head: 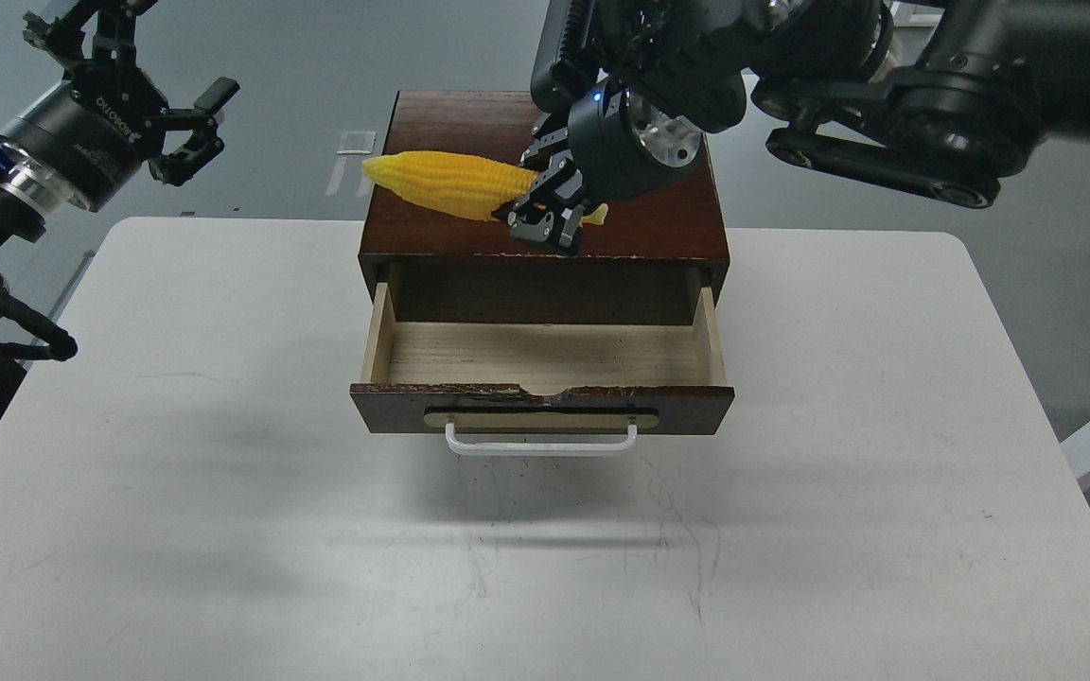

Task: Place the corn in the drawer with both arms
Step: 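Lower the corn into the open drawer and open the right gripper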

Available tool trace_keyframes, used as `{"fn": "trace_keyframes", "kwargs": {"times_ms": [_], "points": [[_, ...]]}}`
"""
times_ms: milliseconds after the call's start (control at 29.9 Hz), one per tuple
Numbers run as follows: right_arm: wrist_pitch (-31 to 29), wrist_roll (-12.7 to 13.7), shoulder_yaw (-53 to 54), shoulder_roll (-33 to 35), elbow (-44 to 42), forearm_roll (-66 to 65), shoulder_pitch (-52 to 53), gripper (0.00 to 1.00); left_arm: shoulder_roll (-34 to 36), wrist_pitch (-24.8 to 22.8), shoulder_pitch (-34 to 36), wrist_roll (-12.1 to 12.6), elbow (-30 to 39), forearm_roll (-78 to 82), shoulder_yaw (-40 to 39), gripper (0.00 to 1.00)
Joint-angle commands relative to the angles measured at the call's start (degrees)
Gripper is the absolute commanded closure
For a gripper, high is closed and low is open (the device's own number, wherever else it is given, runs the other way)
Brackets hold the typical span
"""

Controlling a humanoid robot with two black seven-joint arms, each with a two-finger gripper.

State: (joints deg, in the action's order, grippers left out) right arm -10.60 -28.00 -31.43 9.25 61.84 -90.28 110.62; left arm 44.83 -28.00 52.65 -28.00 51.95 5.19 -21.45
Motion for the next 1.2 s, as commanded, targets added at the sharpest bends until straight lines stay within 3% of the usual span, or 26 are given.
{"fn": "trace_keyframes", "kwargs": {"times_ms": [0,134,501,768,1169], "points": [[3.12,0.0,-3.28,-2.04,0.12,-0.87,-0.75,0.71,0.17,0.0,-0.01,0.0,0.0,0.0,0.01,0.01],[3.3,0.0,-3.73,-3.54,0.12,-0.87,-2.77,0.7,0.17,0.0,-0.01,0.0,0.0,0.0,0.01,0.01],[3.3,0.0,-5.66,-5.65,-1.2,-0.86,-7.78,0.51,1.23,0.0,-0.53,0.0,0.0,0.0,0.01,0.01],[3.3,0.0,-5.66,-5.56,-1.81,-0.52,-8.93,0.29,1.66,0.0,-0.97,0.0,0.0,0.0,0.01,0.01],[3.3,0.0,-4.61,-4.77,-1.64,0.36,-7.96,0.23,1.58,0.0,-1.06,0.0,0.0,0.0,0.01,0.01]]}}
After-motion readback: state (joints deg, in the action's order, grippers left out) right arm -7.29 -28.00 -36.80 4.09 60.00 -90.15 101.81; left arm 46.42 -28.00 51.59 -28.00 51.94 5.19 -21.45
